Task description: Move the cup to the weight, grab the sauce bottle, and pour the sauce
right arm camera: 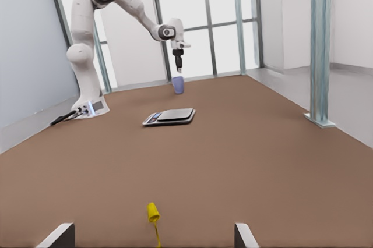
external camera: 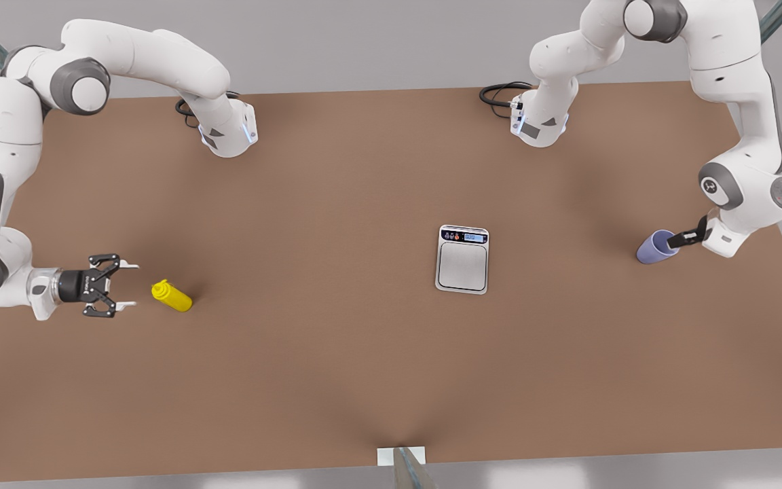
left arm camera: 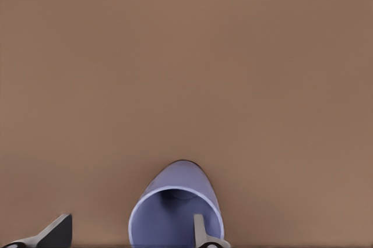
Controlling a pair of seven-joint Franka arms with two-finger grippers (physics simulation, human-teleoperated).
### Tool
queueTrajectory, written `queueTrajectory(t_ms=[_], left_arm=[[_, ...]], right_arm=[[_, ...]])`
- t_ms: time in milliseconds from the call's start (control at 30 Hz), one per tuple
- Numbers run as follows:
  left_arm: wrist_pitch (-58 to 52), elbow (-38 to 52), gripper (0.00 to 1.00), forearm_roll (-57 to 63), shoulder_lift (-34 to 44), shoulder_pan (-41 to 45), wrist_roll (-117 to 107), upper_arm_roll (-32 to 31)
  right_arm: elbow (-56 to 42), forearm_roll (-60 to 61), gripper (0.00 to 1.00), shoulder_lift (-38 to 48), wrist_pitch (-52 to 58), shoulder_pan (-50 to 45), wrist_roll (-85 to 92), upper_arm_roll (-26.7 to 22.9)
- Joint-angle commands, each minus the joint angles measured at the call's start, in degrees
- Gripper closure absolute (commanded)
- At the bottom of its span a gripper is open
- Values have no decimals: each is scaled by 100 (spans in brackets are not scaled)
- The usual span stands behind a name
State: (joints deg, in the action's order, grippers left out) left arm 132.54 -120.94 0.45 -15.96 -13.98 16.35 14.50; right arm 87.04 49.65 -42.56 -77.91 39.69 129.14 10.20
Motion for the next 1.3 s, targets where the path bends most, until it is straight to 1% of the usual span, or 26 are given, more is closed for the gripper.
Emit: queueTrajectory(t_ms=[0,33,100,267,367,567,600,633,667,700,767,833,867,900,933,967,1133,1167,1200,1267], left_arm=[[0,0,0,-1,-4,1,0,0],[0,0,0,-1,-39,1,0,0],[0,9,0,-1,-180,-8,0,0],[9,9,0,-1,-320,-8,0,0],[62,18,0,-1,-443,-8,0,0],[70,26,0,8,-610,-8,0,0],[70,26,7,8,-611,-8,0,0],[70,26,25,-1,-611,-8,0,0],[70,26,41,-1,-611,-8,0,0],[70,26,44,-1,-611,-8,0,0],[70,35,47,-1,-637,-8,0,0],[70,35,56,-1,-646,-8,0,0],[70,35,59,-1,-646,-8,0,0],[62,44,65,-1,-646,-8,0,0],[70,44,73,-1,-646,-8,-9,0],[62,53,77,-1,-646,-8,-18,0],[62,97,79,-1,-646,1,-44,-9],[62,123,79,-1,-637,10,-44,-17],[62,132,79,8,-637,18,-44,-17],[62,141,79,-10,-637,36,-44,-35]], right_arm=[[-3,0,0,-33,-13,30,32,0],[-21,9,0,-279,-312,74,322,0],[-12,18,0,-534,-382,92,445,0],[-12,35,0,-763,-505,92,841,0],[-30,79,0,-1079,-708,48,1087,0],[-3,132,0,-1176,-734,4,1158,0],[6,141,0,-1193,-830,4,1166,0],[6,141,0,-1202,-857,-5,1193,8],[14,150,0,-1202,-866,-13,1193,8],[14,150,0,-1202,-866,-14,1193,8],[23,141,0,-1185,-866,-101,1193,8],[120,141,0,-1185,-883,-145,1201,17],[120,150,0,-1185,-883,-198,1201,17],[137,158,0,-1185,-883,-216,1201,17],[129,246,0,-1185,-954,-295,1201,26],[137,238,0,-1185,-954,-339,1201,26],[137,246,0,-1176,-954,-409,1131,35],[137,326,3,-1167,-963,-409,1122,26],[137,326,14,-1176,-971,-409,1114,26],[137,317,30,-1167,-980,-409,1017,26]])
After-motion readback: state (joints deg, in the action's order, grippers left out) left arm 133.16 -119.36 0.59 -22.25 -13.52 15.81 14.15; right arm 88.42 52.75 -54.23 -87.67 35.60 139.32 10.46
